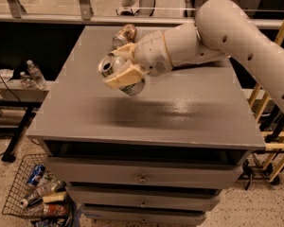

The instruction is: Place 7up can upright

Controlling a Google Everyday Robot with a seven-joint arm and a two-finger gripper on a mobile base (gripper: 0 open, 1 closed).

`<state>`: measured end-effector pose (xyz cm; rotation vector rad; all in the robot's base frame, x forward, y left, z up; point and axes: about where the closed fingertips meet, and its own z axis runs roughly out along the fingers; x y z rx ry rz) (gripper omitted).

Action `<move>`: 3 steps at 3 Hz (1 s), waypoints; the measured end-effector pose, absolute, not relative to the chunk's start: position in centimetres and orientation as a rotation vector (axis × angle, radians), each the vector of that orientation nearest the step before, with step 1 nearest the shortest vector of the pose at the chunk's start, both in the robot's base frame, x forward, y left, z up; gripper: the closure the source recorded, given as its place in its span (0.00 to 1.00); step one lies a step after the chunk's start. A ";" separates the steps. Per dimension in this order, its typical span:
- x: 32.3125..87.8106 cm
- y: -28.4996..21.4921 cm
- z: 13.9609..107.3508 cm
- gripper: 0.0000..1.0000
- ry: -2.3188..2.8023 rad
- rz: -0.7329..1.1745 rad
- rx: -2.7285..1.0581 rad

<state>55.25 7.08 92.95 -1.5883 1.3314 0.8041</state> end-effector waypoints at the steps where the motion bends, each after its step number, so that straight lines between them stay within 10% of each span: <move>1: 54.2 7.5 93.3 1.00 1.332 0.787 -1.530; 3: 54.0 7.4 93.9 1.00 1.355 0.662 -1.250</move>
Offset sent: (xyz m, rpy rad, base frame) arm 0.0126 -0.0039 0.0329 0.1657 -0.1421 -0.4261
